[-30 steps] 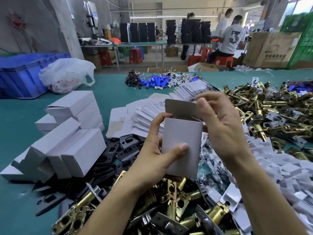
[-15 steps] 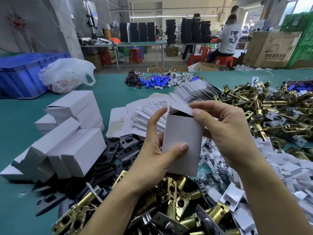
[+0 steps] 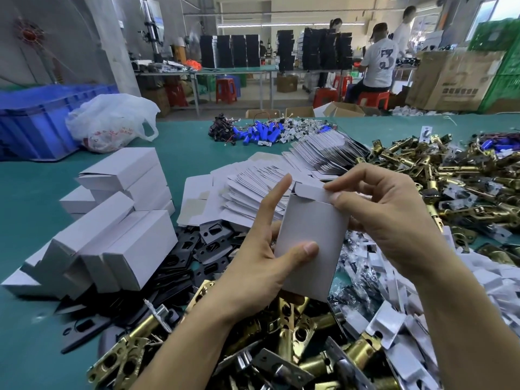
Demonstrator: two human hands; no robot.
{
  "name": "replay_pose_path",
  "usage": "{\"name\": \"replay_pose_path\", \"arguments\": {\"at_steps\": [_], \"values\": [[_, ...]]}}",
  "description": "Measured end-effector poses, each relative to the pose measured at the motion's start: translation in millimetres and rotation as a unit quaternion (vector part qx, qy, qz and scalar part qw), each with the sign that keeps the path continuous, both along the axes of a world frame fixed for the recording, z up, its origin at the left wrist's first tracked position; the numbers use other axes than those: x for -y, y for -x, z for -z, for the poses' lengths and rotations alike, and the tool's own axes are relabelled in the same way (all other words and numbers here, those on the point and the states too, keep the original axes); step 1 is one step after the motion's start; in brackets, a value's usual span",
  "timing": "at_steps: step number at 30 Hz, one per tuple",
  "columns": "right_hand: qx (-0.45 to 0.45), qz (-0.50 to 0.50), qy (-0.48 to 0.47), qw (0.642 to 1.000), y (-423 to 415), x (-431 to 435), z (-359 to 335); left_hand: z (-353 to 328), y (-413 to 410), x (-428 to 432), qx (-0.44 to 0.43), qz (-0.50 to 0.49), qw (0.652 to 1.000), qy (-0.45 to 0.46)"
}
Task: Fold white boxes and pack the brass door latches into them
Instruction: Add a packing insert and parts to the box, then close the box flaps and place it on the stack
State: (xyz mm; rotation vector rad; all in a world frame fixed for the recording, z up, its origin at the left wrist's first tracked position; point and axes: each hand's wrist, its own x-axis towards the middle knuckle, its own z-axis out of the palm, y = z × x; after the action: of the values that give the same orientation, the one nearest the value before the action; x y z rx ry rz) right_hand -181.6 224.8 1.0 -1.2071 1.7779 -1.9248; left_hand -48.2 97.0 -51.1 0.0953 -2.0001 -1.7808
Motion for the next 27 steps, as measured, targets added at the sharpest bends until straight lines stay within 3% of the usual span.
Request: {"name": "replay_pose_path", "arguments": {"at_steps": [4, 27], "values": [[-0.066, 0.054, 0.004, 0.996, -7, 3, -1, 1, 0, -1, 0.007, 0.017, 1.0, -0.008], [-0.103, 0.128, 0.011, 0.986, -14, 14, 2, 2, 0, -1, -0.004, 0.011, 1.0, -0.009]]}}
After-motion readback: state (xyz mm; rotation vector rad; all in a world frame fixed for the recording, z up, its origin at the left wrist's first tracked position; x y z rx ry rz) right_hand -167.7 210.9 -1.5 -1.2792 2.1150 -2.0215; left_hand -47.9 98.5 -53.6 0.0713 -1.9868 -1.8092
